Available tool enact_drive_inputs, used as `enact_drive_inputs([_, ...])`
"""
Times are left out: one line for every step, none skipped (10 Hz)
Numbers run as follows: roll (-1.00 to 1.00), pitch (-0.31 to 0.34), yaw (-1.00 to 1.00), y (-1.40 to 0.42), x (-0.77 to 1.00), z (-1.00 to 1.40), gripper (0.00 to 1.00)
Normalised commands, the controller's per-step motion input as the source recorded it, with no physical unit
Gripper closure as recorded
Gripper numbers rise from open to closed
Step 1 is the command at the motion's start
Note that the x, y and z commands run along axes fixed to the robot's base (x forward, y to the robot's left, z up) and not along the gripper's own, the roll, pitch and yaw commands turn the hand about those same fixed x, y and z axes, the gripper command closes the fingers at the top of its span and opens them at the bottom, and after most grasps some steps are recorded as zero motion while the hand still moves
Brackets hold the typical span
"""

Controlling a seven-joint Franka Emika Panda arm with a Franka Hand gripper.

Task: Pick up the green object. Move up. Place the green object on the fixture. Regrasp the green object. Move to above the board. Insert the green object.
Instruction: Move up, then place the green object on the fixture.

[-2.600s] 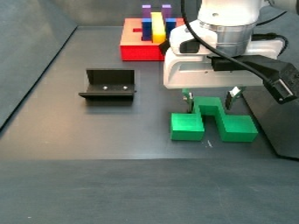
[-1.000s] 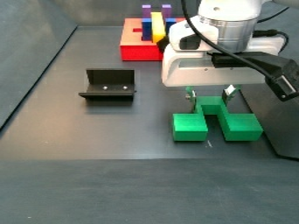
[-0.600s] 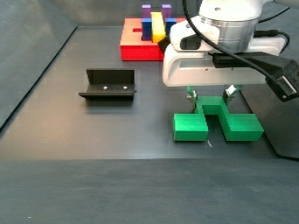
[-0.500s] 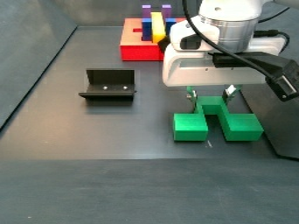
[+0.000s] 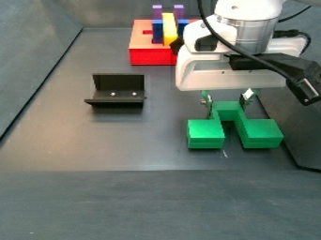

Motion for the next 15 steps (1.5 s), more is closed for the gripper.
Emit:
enact_drive_inputs([-0.01,0.028,0.00,-0.04,-0.02,0.76,1.00])
enact_drive_inputs([0.01,0.029,0.00,-0.03,-0.05,0.55,1.00])
enact_drive_inputs([0.04,0.004,0.00,0.00,-0.01,0.19,1.00])
enact_drive_inputs([0.01,0.000,0.00,0.00,0.00,0.00,1.00])
enact_drive_inputs([0.01,0.000,0.00,0.00,0.00,0.00,1.00])
enact_drive_inputs([0.01,0.000,0.00,0.00,0.00,0.00,1.00])
enact_drive_inputs([0.00,0.000,0.00,0.00,0.02,0.00,1.00])
enact_drive_inputs([-0.38,-0.269,0.00,0.05,0.41,0.08,1.00])
enact_drive_inputs([-0.36,-0.454,-0.01,0.00,0.64,0.22,1.00])
enact_drive_inputs([-0.16,-0.363,-0.05,-0.07,0.90,0.15,1.00])
enact_drive_inputs([-0.15,-0.403,-0.04,-0.07,0.86,0.19,1.00])
enact_drive_inputs([-0.07,-0.300,0.00,-0.07,0.95,0.08,1.00])
enact_drive_inputs([0.00,-0.197,0.00,-0.13,0.99,0.06,1.00])
enact_drive_inputs([0.00,-0.186,0.00,-0.16,0.97,0.07,1.00])
enact_drive_inputs([0.00,-0.017,0.03,-0.25,0.95,0.15,1.00])
